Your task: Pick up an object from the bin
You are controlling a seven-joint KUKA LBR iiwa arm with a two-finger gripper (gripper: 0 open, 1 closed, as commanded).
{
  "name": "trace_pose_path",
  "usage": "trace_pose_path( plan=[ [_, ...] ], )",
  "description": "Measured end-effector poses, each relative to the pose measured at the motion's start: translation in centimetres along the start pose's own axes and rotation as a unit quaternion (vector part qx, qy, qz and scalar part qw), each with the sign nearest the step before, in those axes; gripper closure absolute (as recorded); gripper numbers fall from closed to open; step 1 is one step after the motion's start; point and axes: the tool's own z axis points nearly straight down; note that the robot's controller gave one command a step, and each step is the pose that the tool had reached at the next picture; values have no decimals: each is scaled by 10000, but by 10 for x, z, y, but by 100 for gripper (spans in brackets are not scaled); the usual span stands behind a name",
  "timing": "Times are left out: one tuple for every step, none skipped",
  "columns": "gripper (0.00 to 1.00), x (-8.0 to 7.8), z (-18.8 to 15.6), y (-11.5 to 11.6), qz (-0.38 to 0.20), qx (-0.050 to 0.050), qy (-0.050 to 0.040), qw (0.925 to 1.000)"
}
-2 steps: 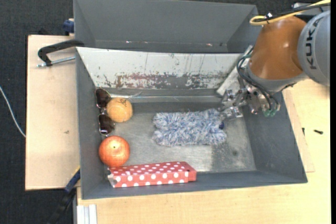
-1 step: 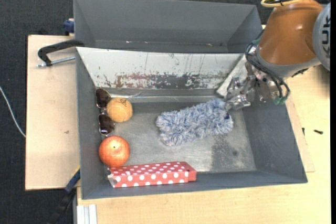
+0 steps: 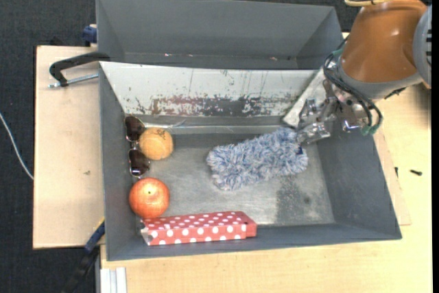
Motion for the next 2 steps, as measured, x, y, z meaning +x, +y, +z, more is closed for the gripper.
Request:
trace_pose_path(
  plan=[
    [100,0,-25,-4,20,-6,24,10000],
    [100,-1,-82,-13,-560,-9,19,9984]
  ],
)
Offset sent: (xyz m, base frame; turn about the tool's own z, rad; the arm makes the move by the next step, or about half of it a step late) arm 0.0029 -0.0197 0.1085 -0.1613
